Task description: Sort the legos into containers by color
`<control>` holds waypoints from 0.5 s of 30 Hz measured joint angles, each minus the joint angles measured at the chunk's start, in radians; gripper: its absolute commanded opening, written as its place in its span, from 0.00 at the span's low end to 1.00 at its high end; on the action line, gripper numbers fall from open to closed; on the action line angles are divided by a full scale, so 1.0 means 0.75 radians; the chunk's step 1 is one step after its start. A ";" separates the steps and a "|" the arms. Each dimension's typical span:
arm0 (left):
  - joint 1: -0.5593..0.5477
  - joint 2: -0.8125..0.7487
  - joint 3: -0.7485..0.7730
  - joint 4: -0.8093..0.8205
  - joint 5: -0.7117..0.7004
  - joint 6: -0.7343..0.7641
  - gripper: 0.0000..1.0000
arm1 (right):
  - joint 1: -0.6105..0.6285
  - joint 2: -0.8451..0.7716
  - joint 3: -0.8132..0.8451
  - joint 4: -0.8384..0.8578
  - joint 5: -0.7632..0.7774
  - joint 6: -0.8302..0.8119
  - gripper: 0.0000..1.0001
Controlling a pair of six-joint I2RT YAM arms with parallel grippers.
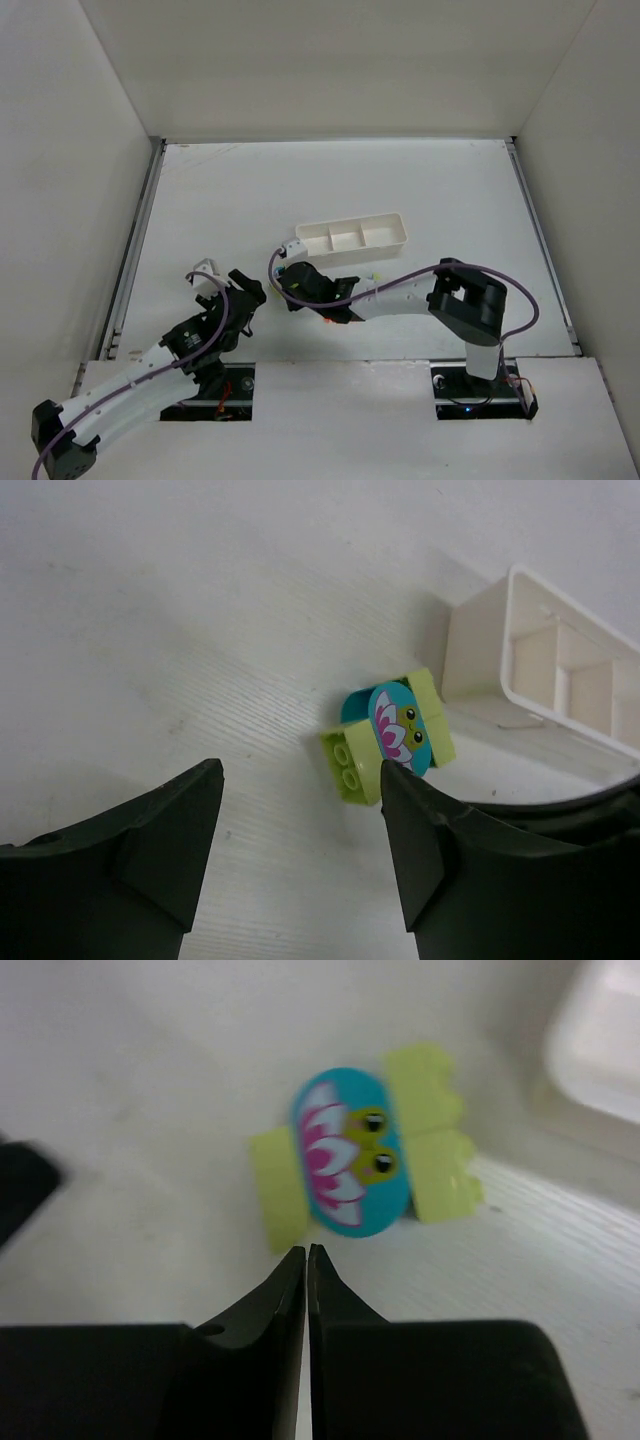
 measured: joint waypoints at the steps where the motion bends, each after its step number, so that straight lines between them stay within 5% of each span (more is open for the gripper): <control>1: 0.009 -0.007 0.000 -0.022 -0.010 -0.024 0.64 | 0.019 0.000 0.017 0.019 -0.020 0.004 0.12; 7: 0.022 -0.001 -0.001 -0.056 -0.014 -0.139 0.66 | 0.038 -0.008 0.046 0.069 -0.071 0.012 0.12; 15: 0.013 0.209 0.002 0.109 0.036 -0.077 0.71 | -0.010 -0.312 -0.281 0.064 0.010 0.007 0.25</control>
